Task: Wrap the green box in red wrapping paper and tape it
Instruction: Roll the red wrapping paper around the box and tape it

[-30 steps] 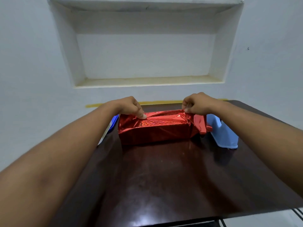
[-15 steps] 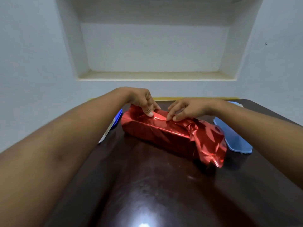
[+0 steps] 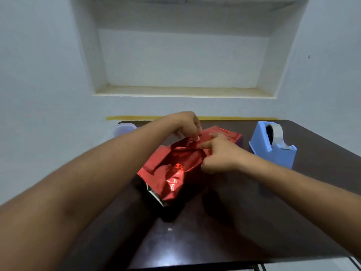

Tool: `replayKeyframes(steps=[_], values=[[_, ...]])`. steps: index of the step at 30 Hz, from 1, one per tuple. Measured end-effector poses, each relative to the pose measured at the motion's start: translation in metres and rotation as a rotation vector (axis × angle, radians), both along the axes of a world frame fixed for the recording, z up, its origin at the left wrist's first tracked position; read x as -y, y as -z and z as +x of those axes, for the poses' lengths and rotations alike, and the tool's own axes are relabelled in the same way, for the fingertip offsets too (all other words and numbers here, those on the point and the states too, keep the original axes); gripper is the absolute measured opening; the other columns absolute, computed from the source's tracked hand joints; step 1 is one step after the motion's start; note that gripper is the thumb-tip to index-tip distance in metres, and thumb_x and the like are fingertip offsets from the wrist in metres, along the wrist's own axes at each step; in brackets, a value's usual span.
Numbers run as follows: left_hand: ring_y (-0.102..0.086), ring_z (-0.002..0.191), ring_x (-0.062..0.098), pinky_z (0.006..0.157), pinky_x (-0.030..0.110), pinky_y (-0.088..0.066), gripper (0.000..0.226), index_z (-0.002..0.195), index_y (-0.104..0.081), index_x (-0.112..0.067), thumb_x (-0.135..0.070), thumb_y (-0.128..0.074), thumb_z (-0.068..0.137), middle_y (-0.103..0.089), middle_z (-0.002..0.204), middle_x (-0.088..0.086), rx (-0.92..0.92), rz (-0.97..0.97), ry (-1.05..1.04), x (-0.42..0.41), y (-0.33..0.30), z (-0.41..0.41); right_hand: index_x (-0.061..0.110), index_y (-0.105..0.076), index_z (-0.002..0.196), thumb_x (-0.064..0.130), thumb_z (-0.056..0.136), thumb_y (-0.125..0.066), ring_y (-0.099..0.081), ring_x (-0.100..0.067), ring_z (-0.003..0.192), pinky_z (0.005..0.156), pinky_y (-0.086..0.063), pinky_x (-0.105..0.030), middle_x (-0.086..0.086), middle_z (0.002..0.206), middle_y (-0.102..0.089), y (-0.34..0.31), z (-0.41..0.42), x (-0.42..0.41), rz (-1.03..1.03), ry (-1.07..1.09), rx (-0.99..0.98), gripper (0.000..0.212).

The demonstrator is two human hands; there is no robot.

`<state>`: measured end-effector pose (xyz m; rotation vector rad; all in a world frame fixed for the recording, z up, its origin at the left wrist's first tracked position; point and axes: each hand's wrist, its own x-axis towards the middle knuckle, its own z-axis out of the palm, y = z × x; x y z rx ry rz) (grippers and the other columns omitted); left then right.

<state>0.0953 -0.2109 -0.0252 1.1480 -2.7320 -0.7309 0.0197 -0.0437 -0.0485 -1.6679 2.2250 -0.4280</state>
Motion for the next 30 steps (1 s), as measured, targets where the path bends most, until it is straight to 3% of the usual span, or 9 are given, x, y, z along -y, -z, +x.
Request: replayKeyframes(steps=[3, 5, 8, 10, 14, 17, 20, 26, 30], values=[[-0.071, 0.100, 0.019, 0.090, 0.035, -0.059, 0.030, 0.108, -0.076, -0.027, -0.012, -0.081, 0.082, -0.076, 0.101, -0.005, -0.073, 0.047, 0.097, 0.000, 0.008, 0.002, 0.035, -0.048, 0.151, 0.028, 0.080, -0.075, -0.048, -0.025, 0.133, 0.102, -0.048, -0.033, 0.000, 0.154, -0.027, 0.002, 0.002, -0.012, -0.028, -0.068, -0.277, 0.076], [-0.071, 0.108, 0.019, 0.102, 0.043, -0.056, 0.037, 0.115, -0.073, -0.021, -0.007, -0.080, 0.082, -0.076, 0.110, -0.001, -0.131, 0.098, 0.144, -0.001, 0.013, 0.004, 0.043, -0.050, 0.147, 0.048, 0.078, -0.079, -0.038, -0.025, 0.135, 0.107, -0.042, -0.040, 0.003, 0.152, -0.033, 0.003, -0.006, -0.015, -0.082, -0.087, -0.503, 0.075], [-0.066, 0.119, 0.019, 0.108, 0.045, -0.052, 0.051, 0.134, -0.062, -0.015, 0.008, -0.066, 0.088, -0.071, 0.125, 0.002, -0.163, 0.150, 0.199, -0.009, 0.009, 0.009, 0.043, -0.059, 0.139, 0.069, 0.075, -0.074, -0.025, -0.021, 0.145, 0.111, -0.032, -0.046, 0.009, 0.154, -0.040, 0.005, -0.024, -0.016, -0.178, -0.209, -0.557, 0.070], [-0.062, 0.125, 0.019, 0.111, 0.047, -0.049, 0.062, 0.142, -0.055, -0.019, 0.011, -0.061, 0.088, -0.067, 0.133, -0.001, -0.096, 0.174, 0.226, -0.010, 0.001, 0.016, 0.034, -0.062, 0.136, 0.070, 0.079, -0.071, -0.036, -0.018, 0.146, 0.113, -0.037, -0.045, 0.010, 0.147, -0.052, 0.011, -0.035, -0.015, -0.213, -0.304, -0.501, 0.068], [-0.057, 0.126, 0.018, 0.100, 0.041, -0.052, 0.077, 0.145, -0.053, -0.032, -0.001, -0.067, 0.075, -0.063, 0.132, -0.011, 0.188, 0.188, 0.274, -0.011, -0.016, 0.039, 0.027, -0.055, 0.133, 0.068, 0.085, -0.067, -0.059, -0.017, 0.112, 0.095, -0.046, -0.036, 0.008, 0.128, -0.060, 0.026, -0.043, -0.011, -0.254, -0.286, -0.421, 0.064], [-0.054, 0.122, 0.018, 0.094, 0.034, -0.049, 0.086, 0.153, -0.042, -0.034, 0.007, -0.065, 0.081, -0.054, 0.136, -0.014, 0.295, -0.011, 0.227, -0.012, -0.016, 0.050, 0.029, -0.050, 0.125, 0.068, 0.087, -0.064, -0.054, -0.015, 0.097, 0.080, -0.041, -0.030, 0.008, 0.117, -0.057, 0.030, -0.043, -0.007, -0.303, -0.292, -0.449, 0.056], [-0.061, 0.113, 0.017, 0.096, 0.037, -0.055, 0.076, 0.148, -0.050, -0.035, 0.004, -0.061, 0.084, -0.063, 0.132, -0.010, 0.254, -0.274, 0.170, -0.010, -0.008, 0.057, 0.031, -0.047, 0.124, 0.069, 0.089, -0.059, -0.053, -0.016, 0.095, 0.078, -0.040, -0.030, 0.008, 0.111, -0.053, 0.030, -0.043, -0.003, -0.323, -0.331, -0.505, 0.053], [-0.068, 0.097, 0.026, 0.077, 0.041, -0.060, 0.045, 0.117, -0.074, -0.035, -0.005, -0.059, 0.087, -0.066, 0.101, -0.002, 0.208, -0.631, 0.104, -0.001, 0.009, 0.074, 0.042, -0.043, 0.146, 0.072, 0.090, -0.054, -0.052, -0.019, 0.115, 0.097, -0.049, -0.039, 0.006, 0.137, -0.051, 0.029, -0.043, -0.001, -0.285, -0.325, -0.535, 0.064], [-0.068, 0.095, 0.032, 0.067, 0.033, -0.050, 0.035, 0.109, -0.075, -0.034, -0.010, -0.062, 0.087, -0.066, 0.104, 0.007, 0.200, -0.769, 0.055, 0.002, 0.020, 0.087, 0.036, -0.041, 0.154, 0.075, 0.091, -0.048, -0.048, -0.021, 0.127, 0.106, -0.046, -0.042, 0.006, 0.153, -0.043, 0.030, -0.041, -0.001, -0.257, -0.294, -0.565, 0.075]])
